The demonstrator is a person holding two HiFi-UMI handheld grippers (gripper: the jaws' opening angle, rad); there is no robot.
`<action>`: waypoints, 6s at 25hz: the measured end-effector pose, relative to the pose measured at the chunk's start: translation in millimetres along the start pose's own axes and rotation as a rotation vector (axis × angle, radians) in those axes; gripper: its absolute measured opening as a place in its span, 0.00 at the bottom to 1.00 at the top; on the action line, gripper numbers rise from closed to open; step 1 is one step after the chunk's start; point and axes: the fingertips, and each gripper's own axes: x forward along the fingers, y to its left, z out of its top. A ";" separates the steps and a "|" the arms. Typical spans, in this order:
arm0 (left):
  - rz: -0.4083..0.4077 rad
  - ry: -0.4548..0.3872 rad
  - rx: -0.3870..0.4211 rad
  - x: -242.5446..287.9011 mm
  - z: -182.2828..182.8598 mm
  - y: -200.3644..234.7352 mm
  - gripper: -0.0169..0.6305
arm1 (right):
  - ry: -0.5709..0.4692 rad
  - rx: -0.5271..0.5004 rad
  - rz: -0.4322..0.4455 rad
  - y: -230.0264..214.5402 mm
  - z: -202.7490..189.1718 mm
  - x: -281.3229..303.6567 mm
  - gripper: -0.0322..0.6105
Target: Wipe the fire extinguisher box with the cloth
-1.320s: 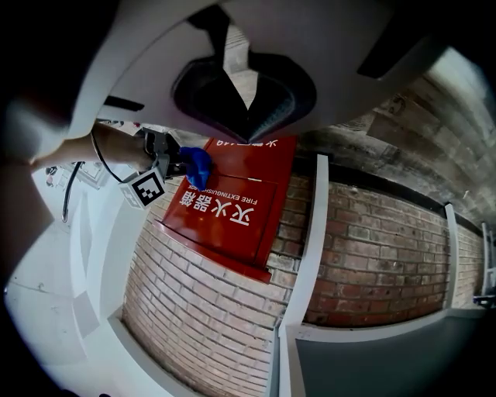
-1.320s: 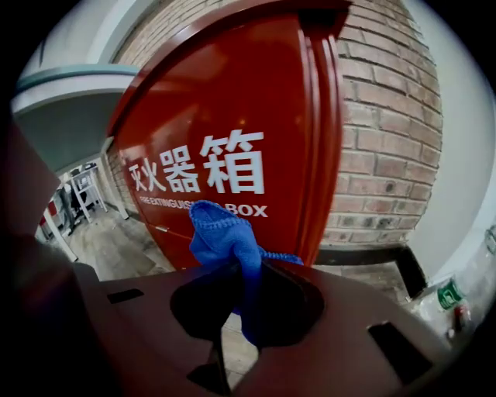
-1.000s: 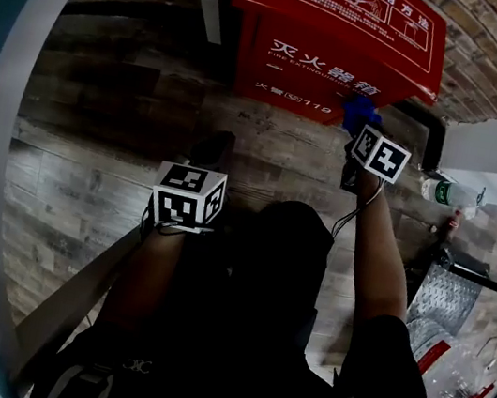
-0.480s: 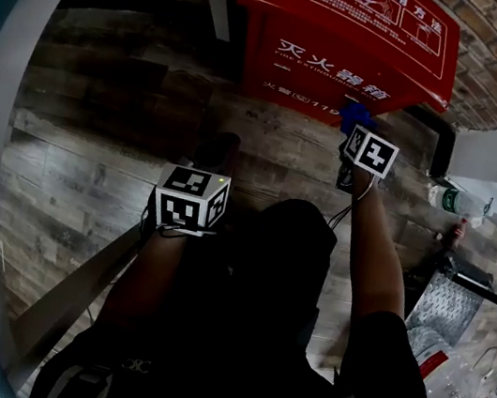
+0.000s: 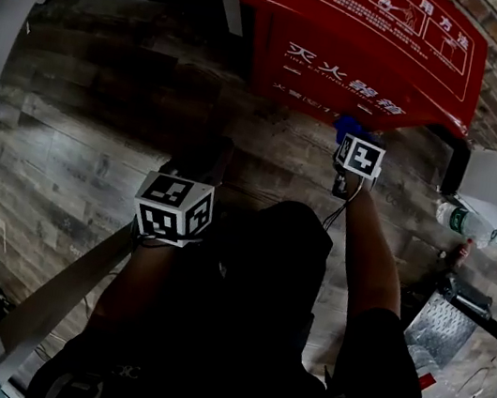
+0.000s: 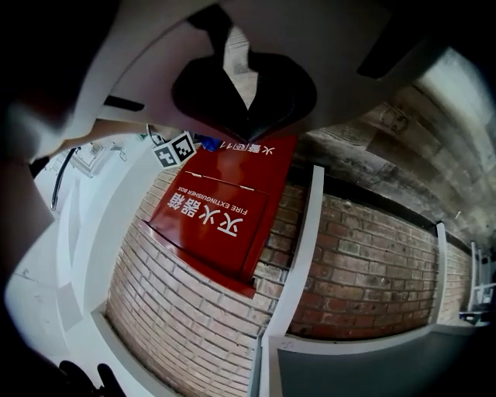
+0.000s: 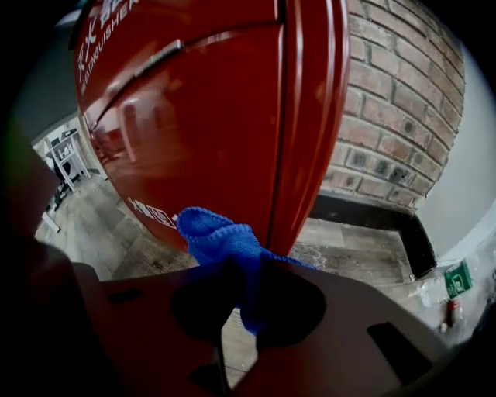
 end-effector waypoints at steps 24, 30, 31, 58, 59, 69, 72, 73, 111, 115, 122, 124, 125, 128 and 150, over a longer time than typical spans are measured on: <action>-0.007 -0.002 0.030 -8.1 -5.6 17.8 0.04 | -0.007 0.235 0.102 34.3 -21.7 50.4 0.14; -0.055 -0.005 0.023 -17.5 -13.5 15.1 0.04 | -0.183 0.226 0.122 42.6 32.3 -27.5 0.14; -0.064 -0.005 0.024 -17.9 -15.7 13.7 0.04 | -0.223 0.214 0.137 47.4 43.8 -43.7 0.14; -0.066 0.018 -0.013 -17.4 -60.9 30.3 0.04 | -0.119 -0.039 0.171 136.2 30.4 26.3 0.14; -0.059 0.020 -0.017 -18.4 -61.5 31.9 0.04 | -0.091 -0.063 0.146 137.9 23.6 35.9 0.14; -0.037 0.065 0.015 -14.2 -69.3 34.6 0.04 | 0.071 -0.160 0.082 153.0 -20.1 106.4 0.14; -0.039 0.072 0.029 -10.0 -71.8 37.9 0.04 | 0.037 -0.054 0.149 168.1 1.4 88.1 0.14; -0.044 0.077 0.030 -8.0 -73.2 37.9 0.04 | 0.025 -0.038 0.167 173.3 9.6 77.4 0.14; -0.180 0.079 -0.016 -19.5 -74.0 15.6 0.04 | -0.002 -0.126 0.193 253.8 9.3 112.2 0.14; -0.175 0.109 0.025 -15.1 -80.2 13.1 0.04 | 0.047 -0.038 0.141 210.4 -3.5 108.5 0.14; -0.196 0.098 -0.055 -11.2 -73.6 15.1 0.04 | 0.080 0.152 0.089 109.3 -25.6 94.4 0.14; -0.200 0.107 -0.050 -7.1 -74.8 12.1 0.04 | 0.081 0.220 0.041 70.2 -33.5 89.0 0.14; -0.207 0.111 -0.052 -4.6 -74.8 9.7 0.04 | 0.078 0.252 0.012 50.5 -36.1 85.2 0.14; -0.231 0.114 -0.070 2.2 -73.6 2.7 0.04 | 0.053 0.314 -0.044 7.4 -39.8 72.9 0.14; -0.046 0.016 0.100 3.4 29.1 -48.8 0.04 | -0.537 0.242 0.238 7.4 47.6 -234.3 0.14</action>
